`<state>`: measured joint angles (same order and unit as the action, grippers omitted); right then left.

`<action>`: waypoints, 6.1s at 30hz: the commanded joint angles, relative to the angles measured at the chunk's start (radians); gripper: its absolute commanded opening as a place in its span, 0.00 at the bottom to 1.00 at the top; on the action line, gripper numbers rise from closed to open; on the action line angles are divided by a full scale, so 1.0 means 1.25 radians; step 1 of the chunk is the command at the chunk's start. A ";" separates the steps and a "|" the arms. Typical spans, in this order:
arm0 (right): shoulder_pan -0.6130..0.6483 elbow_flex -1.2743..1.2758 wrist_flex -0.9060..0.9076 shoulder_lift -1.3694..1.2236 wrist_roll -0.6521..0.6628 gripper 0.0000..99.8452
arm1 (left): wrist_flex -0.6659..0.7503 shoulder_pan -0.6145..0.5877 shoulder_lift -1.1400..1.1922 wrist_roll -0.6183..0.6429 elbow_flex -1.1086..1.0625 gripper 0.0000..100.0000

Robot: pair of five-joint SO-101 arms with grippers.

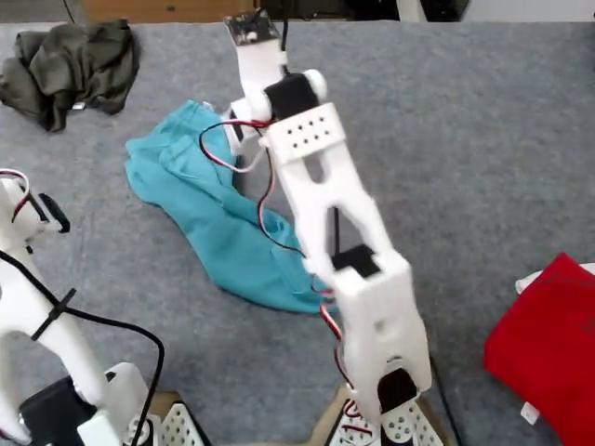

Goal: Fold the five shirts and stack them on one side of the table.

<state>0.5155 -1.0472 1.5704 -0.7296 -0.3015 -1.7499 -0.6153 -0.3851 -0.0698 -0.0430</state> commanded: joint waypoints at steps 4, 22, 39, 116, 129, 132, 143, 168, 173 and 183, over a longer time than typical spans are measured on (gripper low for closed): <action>0.031 -0.331 -0.142 -0.300 -0.053 0.17 | -0.006 0.009 -0.004 0.007 -0.001 0.19; 0.056 -0.241 -0.158 -0.452 -0.147 0.16 | -0.006 0.007 -0.010 0.007 -0.002 0.19; -0.104 -0.498 0.101 -0.411 -0.142 0.01 | -0.006 0.015 -0.003 0.010 -0.002 0.19; -0.688 -0.494 0.016 -0.489 -0.044 0.01 | 0.300 0.848 0.994 0.415 0.681 0.19; -0.683 -0.494 0.016 -0.494 -0.044 0.01 | 0.245 0.852 1.067 0.459 0.797 0.19; -0.682 -0.494 0.016 -0.494 -0.044 0.01 | 0.254 0.853 1.075 0.459 0.790 0.19; -0.681 -0.494 0.016 -0.494 -0.044 0.01 | 0.248 0.867 1.132 0.458 0.822 0.02; -0.600 -0.490 0.173 -0.305 0.068 0.24 | -0.010 0.653 1.001 0.432 1.026 0.02; -0.597 -0.492 0.172 -0.256 0.072 0.48 | -0.010 0.651 0.846 0.400 0.961 0.02; -0.603 -0.490 0.172 -0.099 0.074 0.51 | -0.007 0.641 0.522 0.369 0.899 0.02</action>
<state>-0.2501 -1.6118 1.7683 -0.9643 -0.2263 -1.7484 0.2117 0.4281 0.4242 1.0725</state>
